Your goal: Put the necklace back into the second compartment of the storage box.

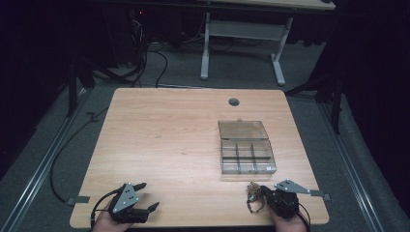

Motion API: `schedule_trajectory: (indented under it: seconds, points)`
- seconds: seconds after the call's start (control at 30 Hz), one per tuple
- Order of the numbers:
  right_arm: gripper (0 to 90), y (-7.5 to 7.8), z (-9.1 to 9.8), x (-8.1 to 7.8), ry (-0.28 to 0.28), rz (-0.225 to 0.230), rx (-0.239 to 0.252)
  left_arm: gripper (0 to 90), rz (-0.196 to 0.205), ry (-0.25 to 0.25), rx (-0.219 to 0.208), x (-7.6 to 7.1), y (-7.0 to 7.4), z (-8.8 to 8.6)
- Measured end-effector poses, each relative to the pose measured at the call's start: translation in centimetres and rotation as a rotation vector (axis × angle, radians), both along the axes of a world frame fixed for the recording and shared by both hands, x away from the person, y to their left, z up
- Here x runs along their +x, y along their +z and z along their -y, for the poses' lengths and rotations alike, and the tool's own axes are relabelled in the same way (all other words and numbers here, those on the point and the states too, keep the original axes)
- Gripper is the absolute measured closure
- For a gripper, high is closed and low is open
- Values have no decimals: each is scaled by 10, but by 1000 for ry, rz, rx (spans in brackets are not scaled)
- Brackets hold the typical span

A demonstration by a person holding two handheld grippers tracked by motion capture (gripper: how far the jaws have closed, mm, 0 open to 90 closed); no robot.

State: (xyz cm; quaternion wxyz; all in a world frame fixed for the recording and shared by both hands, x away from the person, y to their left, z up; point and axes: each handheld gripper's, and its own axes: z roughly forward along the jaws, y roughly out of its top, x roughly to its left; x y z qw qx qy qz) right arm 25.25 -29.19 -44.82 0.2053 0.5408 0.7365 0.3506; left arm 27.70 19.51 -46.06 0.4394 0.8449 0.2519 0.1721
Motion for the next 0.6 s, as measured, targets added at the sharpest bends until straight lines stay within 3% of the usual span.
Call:
schedule_trajectory:
  seconds: [0.1, 0.3, 0.4, 0.6]
  points:
    - [873, 4, 2, -1, -12, 15, 9, 212, 1, 4, 0, 0, 0, 0]
    - [784, 15, 14, 1, -52, -1, -7, 213, 6, 1, 1, -1, 0, 0]
    - [744, 18, 17, 6, -56, -49, -41, 212, 7, 1, -4, -1, 0, -1]
    - [617, 23, 24, 18, -54, -149, -29, 212, 6, -4, -9, -1, 0, -1]
